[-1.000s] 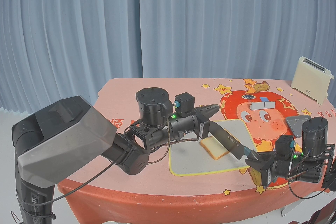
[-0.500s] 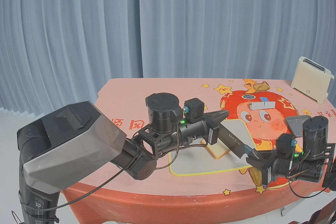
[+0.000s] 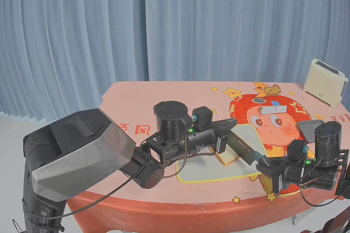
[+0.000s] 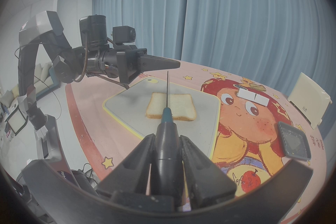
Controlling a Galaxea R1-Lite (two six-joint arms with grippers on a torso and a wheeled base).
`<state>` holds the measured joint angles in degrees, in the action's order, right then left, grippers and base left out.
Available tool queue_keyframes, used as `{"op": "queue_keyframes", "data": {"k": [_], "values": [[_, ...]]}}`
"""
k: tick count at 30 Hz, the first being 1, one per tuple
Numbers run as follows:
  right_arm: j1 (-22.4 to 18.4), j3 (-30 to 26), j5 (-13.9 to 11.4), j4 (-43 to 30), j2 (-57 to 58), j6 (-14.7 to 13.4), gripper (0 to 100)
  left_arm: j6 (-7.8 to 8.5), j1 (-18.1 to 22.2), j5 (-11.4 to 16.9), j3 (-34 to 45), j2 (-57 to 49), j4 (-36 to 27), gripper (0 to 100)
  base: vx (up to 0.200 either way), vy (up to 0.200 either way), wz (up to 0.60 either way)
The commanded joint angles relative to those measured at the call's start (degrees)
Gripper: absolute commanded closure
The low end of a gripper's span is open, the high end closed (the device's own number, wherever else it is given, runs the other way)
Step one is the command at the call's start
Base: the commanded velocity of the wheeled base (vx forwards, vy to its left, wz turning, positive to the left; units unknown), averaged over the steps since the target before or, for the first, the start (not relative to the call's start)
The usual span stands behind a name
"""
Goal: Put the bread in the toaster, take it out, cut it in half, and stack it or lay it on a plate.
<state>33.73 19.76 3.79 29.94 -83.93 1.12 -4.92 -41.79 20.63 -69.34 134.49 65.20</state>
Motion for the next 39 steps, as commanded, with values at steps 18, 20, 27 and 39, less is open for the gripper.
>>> {"op": "queue_keyframes", "data": {"k": [18, 20, 27, 39], "values": [[0.4, 0.0, 0.0, 0.0, 0.0, 0.0, 100, 0.09, 0.0, -0.1, 0.4, 3.3, 2.0, 100, 0.0, 0.0, 0.0], [0.4, 0.1, 0.0, 0.0, 0.0, 0.0, 100, 0.09, 0.0, -0.1, 0.4, 3.4, 2.0, 100, 0.0, 0.0, 0.0], [0.4, 0.1, 0.0, 0.0, 0.0, -0.1, 100, 0.09, 0.0, -0.1, 0.3, 3.4, 2.0, 100, 0.0, 0.0, 0.0], [1.1, -0.2, 0.0, 0.0, -0.2, -0.1, 100, 0.0, 0.2, -0.1, 0.5, 3.3, 1.9, 100, 0.0, 0.0, 0.0]]}}
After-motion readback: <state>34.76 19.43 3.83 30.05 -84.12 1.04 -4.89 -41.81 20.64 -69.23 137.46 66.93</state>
